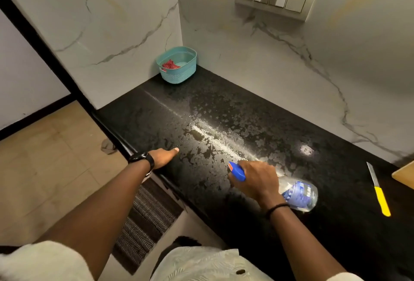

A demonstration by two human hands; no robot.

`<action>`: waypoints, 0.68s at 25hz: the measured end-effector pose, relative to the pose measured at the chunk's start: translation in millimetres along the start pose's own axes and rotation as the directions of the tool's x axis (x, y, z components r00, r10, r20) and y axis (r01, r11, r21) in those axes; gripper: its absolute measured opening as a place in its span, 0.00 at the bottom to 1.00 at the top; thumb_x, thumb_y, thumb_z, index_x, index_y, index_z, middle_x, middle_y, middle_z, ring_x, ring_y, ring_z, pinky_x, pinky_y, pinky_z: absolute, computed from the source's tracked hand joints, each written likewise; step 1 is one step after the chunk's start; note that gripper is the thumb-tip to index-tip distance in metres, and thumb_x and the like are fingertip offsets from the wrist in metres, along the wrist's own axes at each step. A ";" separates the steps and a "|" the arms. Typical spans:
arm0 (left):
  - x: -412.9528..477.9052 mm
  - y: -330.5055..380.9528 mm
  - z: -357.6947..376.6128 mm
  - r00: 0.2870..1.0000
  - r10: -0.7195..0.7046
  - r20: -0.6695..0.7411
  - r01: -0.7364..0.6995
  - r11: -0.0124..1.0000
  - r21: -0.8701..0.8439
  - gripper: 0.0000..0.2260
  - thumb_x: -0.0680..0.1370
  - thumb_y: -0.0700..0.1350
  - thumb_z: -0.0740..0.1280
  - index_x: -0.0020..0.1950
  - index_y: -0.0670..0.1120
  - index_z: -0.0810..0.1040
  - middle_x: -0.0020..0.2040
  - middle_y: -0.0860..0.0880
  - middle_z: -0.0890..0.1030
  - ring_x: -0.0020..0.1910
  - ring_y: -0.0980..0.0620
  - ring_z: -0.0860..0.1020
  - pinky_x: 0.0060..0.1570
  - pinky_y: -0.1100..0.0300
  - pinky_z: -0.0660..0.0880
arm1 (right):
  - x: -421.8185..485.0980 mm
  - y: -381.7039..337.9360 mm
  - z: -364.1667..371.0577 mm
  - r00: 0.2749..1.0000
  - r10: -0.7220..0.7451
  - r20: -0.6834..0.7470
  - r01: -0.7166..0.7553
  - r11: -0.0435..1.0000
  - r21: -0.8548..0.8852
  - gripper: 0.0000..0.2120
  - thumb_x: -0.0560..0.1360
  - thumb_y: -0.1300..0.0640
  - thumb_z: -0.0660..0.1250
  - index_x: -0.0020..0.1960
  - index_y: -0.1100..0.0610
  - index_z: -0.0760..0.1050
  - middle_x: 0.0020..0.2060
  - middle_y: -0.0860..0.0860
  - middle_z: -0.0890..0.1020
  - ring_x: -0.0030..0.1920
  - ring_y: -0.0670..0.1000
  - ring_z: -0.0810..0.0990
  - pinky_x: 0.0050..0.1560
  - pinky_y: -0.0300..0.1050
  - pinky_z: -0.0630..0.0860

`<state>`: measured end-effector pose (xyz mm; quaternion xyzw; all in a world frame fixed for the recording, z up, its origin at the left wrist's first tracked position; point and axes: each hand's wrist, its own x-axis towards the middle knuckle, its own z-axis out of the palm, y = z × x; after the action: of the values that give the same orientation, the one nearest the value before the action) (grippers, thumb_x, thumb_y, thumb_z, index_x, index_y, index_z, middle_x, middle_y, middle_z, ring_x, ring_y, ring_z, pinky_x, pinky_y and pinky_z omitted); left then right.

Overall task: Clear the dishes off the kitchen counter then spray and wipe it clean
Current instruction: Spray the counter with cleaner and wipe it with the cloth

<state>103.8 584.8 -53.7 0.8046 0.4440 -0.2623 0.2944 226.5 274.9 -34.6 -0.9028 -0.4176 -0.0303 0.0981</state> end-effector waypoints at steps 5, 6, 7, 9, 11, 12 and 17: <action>12.4 -3.6 -10.0 0.995 0.050 0.087 -0.044 0.997 -0.069 0.45 0.74 0.78 0.47 0.79 0.48 0.67 0.80 0.46 0.65 0.79 0.44 0.62 0.78 0.44 0.55 | -13.0 -56.8 22.3 0.970 -0.235 0.054 0.234 0.972 0.022 0.24 0.70 0.33 0.58 0.36 0.53 0.76 0.27 0.49 0.79 0.26 0.54 0.77 0.28 0.41 0.72; 12.3 0.2 -13.0 0.993 0.055 0.106 -0.047 0.996 -0.074 0.43 0.76 0.76 0.48 0.80 0.48 0.65 0.80 0.46 0.64 0.79 0.44 0.62 0.78 0.44 0.54 | -12.8 -62.2 21.3 0.968 -0.241 0.075 0.238 0.970 0.051 0.25 0.71 0.33 0.57 0.37 0.54 0.76 0.29 0.50 0.80 0.27 0.55 0.78 0.30 0.44 0.75; 9.5 5.4 -15.9 0.991 0.059 0.121 -0.050 0.995 -0.082 0.39 0.79 0.73 0.48 0.81 0.48 0.62 0.80 0.46 0.64 0.79 0.44 0.61 0.78 0.45 0.53 | -14.3 -64.7 21.0 0.963 -0.256 0.082 0.251 0.965 0.069 0.24 0.71 0.34 0.57 0.38 0.54 0.76 0.30 0.50 0.80 0.28 0.55 0.78 0.31 0.45 0.76; 10.0 16.1 -19.0 0.984 0.087 0.156 -0.068 0.990 -0.127 0.34 0.83 0.67 0.50 0.82 0.47 0.58 0.80 0.45 0.62 0.80 0.44 0.60 0.78 0.47 0.52 | -20.1 -61.3 17.9 0.965 -0.248 0.085 0.245 0.968 0.049 0.22 0.70 0.35 0.60 0.37 0.53 0.75 0.29 0.50 0.80 0.29 0.55 0.79 0.29 0.43 0.72; 14.1 25.0 -18.2 0.969 0.114 0.221 -0.083 0.986 -0.145 0.32 0.84 0.64 0.51 0.83 0.47 0.54 0.82 0.44 0.58 0.80 0.45 0.59 0.79 0.48 0.51 | -22.4 -45.9 10.2 0.989 -0.130 0.077 0.129 0.992 0.017 0.22 0.69 0.34 0.58 0.37 0.53 0.74 0.28 0.50 0.80 0.29 0.55 0.79 0.29 0.42 0.67; 15.9 29.5 -16.9 0.963 0.122 0.241 -0.090 0.986 -0.140 0.32 0.84 0.63 0.52 0.83 0.47 0.53 0.82 0.44 0.57 0.80 0.45 0.58 0.79 0.47 0.51 | -20.7 -35.2 5.3 0.997 -0.047 0.065 0.046 0.999 0.011 0.24 0.70 0.33 0.55 0.37 0.53 0.75 0.29 0.50 0.80 0.30 0.55 0.79 0.31 0.43 0.67; 25.6 39.1 -16.8 0.941 0.135 0.312 -0.132 0.991 -0.029 0.28 0.86 0.59 0.53 0.83 0.47 0.55 0.81 0.44 0.60 0.79 0.45 0.60 0.77 0.50 0.54 | 8.1 7.5 -19.3 0.912 0.403 -0.078 -0.394 0.912 0.115 0.28 0.69 0.31 0.52 0.38 0.52 0.77 0.31 0.49 0.82 0.33 0.57 0.81 0.36 0.48 0.79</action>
<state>152.5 594.1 -50.2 0.7800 0.3372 -0.3642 0.3812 238.0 272.3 -15.8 -0.9606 -0.2201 -0.0345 0.1664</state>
